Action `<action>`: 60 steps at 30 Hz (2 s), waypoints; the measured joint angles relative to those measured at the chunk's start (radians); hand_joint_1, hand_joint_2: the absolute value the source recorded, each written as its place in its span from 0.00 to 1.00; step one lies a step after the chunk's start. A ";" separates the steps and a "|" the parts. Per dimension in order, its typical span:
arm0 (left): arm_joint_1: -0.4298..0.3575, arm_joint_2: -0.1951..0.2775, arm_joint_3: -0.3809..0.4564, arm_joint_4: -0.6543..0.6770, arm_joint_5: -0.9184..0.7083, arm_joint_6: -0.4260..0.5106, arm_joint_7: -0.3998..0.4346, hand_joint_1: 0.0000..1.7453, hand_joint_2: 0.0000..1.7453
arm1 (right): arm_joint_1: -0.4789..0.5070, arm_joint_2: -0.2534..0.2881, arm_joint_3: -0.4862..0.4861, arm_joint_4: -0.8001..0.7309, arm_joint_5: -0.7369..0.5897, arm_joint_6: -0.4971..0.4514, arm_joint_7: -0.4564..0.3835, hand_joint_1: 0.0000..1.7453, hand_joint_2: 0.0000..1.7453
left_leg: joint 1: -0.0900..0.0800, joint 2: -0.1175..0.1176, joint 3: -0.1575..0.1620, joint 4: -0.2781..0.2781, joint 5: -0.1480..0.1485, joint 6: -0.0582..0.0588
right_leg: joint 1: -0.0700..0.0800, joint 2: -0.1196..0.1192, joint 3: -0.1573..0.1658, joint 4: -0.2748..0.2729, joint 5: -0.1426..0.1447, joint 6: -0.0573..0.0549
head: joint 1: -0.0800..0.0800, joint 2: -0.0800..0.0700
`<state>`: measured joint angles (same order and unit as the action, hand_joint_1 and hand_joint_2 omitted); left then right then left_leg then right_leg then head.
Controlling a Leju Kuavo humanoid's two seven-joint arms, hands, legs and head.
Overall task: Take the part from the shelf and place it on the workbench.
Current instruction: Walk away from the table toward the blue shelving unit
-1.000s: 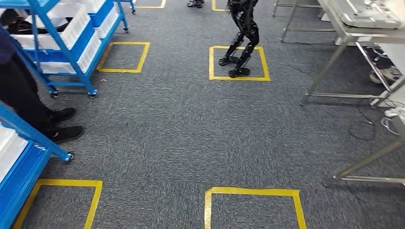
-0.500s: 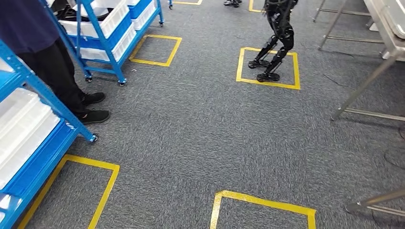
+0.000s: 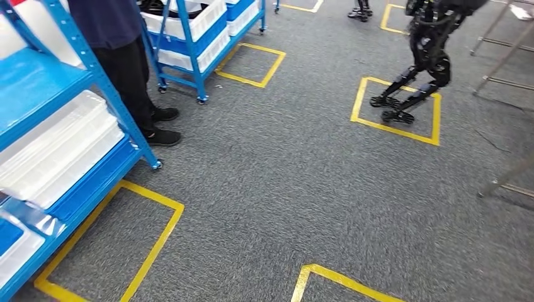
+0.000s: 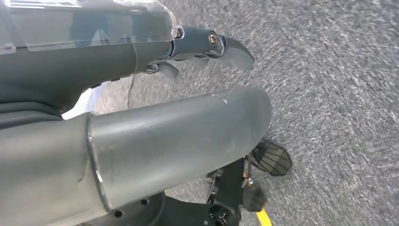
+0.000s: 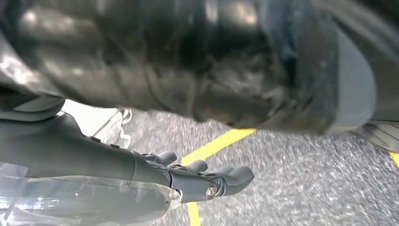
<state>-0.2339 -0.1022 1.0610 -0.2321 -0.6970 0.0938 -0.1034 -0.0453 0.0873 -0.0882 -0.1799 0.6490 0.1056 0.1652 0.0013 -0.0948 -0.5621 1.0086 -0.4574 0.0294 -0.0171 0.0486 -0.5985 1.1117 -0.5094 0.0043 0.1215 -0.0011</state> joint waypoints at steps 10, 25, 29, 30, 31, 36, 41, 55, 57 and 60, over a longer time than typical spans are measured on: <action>0.002 -0.001 0.000 0.000 0.003 0.000 -0.001 0.00 0.00 | 0.001 0.001 -0.002 0.001 0.010 0.005 -0.001 0.00 0.00 | 0.006 0.080 -0.132 0.242 -0.123 -0.051 | 0.004 -0.071 0.039 -0.083 0.018 -0.042 | -0.001 0.000; 0.008 0.002 0.000 0.000 0.006 0.000 -0.004 0.00 0.00 | -0.003 0.004 -0.018 0.000 0.022 0.010 0.007 0.00 0.00 | 0.003 0.082 -0.002 -0.015 0.013 0.003 | 0.004 -0.061 -0.031 0.138 -0.126 0.005 | -0.001 0.000; 0.010 0.002 0.000 0.000 0.009 0.001 -0.003 0.00 0.00 | -0.001 0.004 -0.021 0.000 0.028 0.011 0.007 0.00 0.00 | 0.001 0.022 0.002 -0.007 0.009 0.001 | 0.003 -0.036 -0.039 0.097 -0.041 0.001 | -0.001 0.000; 0.011 0.001 0.000 0.000 0.010 0.001 -0.003 0.00 0.00 | 0.000 0.004 -0.022 0.000 0.030 0.011 0.008 0.00 0.00 | 0.002 0.008 0.001 -0.002 0.006 -0.002 | 0.002 -0.011 -0.013 0.031 -0.007 -0.001 | -0.001 0.000; 0.011 0.000 0.000 0.000 0.010 0.002 -0.003 0.00 0.00 | 0.002 0.004 -0.023 0.001 0.032 0.011 0.008 0.00 0.00 | 0.002 -0.005 -0.002 0.003 0.003 -0.007 | 0.001 0.010 0.007 -0.023 0.016 -0.004 | -0.001 0.000; 0.016 0.000 0.000 0.000 0.012 0.009 -0.002 0.00 0.00 | -0.005 0.004 -0.024 0.001 0.035 0.011 0.008 0.00 0.00 | 0.005 -0.017 -0.018 0.015 -0.004 -0.036 | 0.002 -0.006 0.030 -0.077 0.028 -0.023 | -0.001 0.000; 0.012 -0.001 0.000 0.000 0.012 0.014 -0.007 0.00 0.00 | 0.003 0.005 -0.025 0.001 0.038 0.015 0.008 0.00 0.00 | 0.010 0.082 -0.139 0.262 -0.126 -0.061 | 0.003 -0.079 0.039 -0.088 0.025 -0.041 | -0.003 0.000; 0.022 -0.003 0.000 0.000 0.022 0.014 -0.019 0.00 0.00 | -0.004 0.004 -0.026 0.000 0.052 0.009 0.012 0.00 0.00 | 0.011 0.088 0.002 -0.017 0.017 -0.002 | 0.002 -0.067 -0.011 0.096 -0.104 0.012 | -0.002 0.000; 0.023 -0.004 0.001 0.000 0.027 0.015 -0.019 0.00 0.00 | -0.002 0.004 -0.029 0.000 0.053 -0.002 0.012 0.00 0.00 | 0.009 0.070 0.002 -0.015 0.015 0.000 | 0.002 -0.052 -0.067 0.187 -0.122 0.013 | -0.002 0.000; 0.028 -0.005 0.002 0.000 0.031 0.015 -0.019 0.00 0.00 | -0.001 0.004 -0.035 0.000 0.053 -0.015 0.011 0.00 0.00 | 0.009 0.044 0.005 -0.007 0.006 -0.004 | 0.001 -0.045 -0.027 0.064 -0.022 0.008 | -0.002 0.000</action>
<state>-0.2064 -0.1071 1.0632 -0.2319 -0.6656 0.1087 -0.1227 -0.0461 0.0912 -0.1237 -0.1797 0.7017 0.0905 0.1762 0.0106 -0.0508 -0.5567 1.0016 -0.4509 0.0253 -0.0157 0.0034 -0.6256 1.1754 -0.5314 0.0128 0.1195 -0.0011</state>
